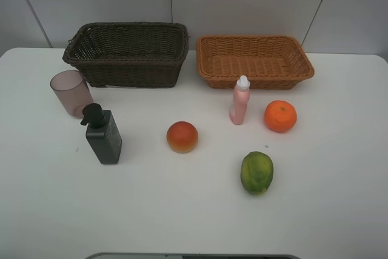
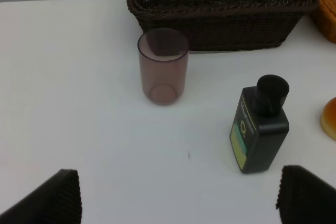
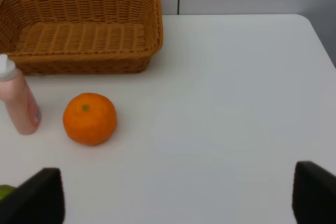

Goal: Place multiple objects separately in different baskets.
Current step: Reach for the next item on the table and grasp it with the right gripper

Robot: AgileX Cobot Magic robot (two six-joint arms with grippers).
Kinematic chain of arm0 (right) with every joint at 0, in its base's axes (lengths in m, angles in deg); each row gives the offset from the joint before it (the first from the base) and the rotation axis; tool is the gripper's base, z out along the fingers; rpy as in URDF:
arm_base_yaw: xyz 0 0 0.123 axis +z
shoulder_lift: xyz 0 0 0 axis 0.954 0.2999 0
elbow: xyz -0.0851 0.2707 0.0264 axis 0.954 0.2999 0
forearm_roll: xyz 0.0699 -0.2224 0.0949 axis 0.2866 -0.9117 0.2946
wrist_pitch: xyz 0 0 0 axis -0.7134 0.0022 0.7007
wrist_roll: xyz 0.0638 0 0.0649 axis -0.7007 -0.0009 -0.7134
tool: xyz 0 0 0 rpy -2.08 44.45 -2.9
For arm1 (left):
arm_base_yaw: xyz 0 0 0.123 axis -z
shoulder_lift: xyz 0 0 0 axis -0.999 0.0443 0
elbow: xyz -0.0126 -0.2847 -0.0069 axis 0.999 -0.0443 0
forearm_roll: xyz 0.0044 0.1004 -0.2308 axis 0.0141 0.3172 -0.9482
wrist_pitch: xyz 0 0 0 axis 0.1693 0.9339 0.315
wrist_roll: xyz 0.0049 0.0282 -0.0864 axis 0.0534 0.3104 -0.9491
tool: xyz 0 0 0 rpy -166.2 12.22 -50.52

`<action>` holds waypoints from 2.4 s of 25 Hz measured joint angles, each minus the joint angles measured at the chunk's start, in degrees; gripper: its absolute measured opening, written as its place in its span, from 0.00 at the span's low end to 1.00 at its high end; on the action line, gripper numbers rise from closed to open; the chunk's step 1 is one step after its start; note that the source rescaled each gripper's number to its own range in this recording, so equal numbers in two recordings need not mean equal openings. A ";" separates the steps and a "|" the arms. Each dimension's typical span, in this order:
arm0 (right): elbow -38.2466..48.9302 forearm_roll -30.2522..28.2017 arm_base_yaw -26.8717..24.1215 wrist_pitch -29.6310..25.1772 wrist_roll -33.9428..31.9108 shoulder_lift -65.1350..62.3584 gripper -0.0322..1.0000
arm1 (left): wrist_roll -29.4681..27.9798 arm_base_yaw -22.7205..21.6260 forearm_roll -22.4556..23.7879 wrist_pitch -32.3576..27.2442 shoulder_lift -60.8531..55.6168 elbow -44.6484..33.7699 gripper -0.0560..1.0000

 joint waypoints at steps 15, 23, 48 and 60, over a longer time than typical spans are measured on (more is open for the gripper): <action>0.00 0.00 0.00 0.00 0.00 0.00 0.86 | 0.00 0.00 0.00 0.00 0.00 0.00 0.97; 0.00 0.00 0.15 0.00 -0.05 0.00 0.86 | 0.00 0.00 0.00 0.00 0.00 0.00 0.97; -14.65 0.97 0.15 2.41 -0.05 49.67 0.86 | 0.00 0.00 0.00 0.00 0.00 0.00 0.97; -19.07 5.40 10.76 9.27 -3.10 75.29 0.86 | 0.00 0.00 0.00 0.05 0.00 0.00 0.97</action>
